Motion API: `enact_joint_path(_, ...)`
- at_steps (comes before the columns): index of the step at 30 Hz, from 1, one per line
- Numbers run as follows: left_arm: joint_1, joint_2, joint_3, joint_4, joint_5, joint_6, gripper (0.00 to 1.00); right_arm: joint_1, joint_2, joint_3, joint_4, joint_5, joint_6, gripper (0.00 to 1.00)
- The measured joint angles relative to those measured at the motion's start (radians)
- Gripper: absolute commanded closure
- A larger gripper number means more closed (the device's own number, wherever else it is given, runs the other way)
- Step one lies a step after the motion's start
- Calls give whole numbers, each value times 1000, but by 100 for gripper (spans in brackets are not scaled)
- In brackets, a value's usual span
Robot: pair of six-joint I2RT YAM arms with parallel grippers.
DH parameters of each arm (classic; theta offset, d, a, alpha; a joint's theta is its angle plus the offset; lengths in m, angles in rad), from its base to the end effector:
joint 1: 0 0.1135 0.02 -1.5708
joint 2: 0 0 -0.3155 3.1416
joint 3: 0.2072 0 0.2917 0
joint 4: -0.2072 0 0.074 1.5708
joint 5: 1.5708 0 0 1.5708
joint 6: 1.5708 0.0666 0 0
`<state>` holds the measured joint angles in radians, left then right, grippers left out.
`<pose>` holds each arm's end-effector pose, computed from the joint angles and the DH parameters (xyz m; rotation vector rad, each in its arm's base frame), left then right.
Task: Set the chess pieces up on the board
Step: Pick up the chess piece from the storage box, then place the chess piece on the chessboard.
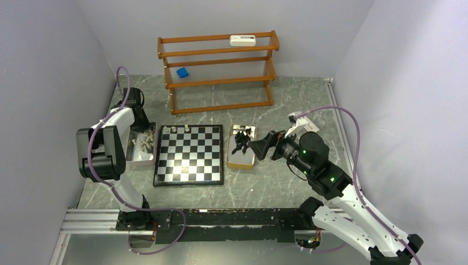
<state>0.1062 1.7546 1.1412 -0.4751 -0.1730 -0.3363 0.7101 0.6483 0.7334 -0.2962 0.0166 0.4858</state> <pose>0.4069 0.0549 0.1847 -0.6341 2.5628 0.1528 0.1412 0.1200 0.3586 -0.1959 1.8515 0.8345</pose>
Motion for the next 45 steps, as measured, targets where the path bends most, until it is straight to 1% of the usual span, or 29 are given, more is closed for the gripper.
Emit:
enact_joint_path(5,0,0,0,0,1,0,88,0,-14,0,0,0,1,4)
enact_joint_path(12,0,-5,0,-10,-1,0,89,0,-15,0,0,0,1,4)
enact_joint_path(20,0,-55,1,-34,-2,0,89,0,-18,0,-1,-1,5,4)
enact_joint_path(30,0,-78,6,-52,-1,1,89,0,-17,0,-1,-1,8,4)
enact_joint_path(39,-2,-156,14,-63,27,19,89,0,-15,0,-2,-1,9,5)
enact_joint_path(45,-48,-166,57,-92,55,37,89,0,4,1,-5,3,8,5)
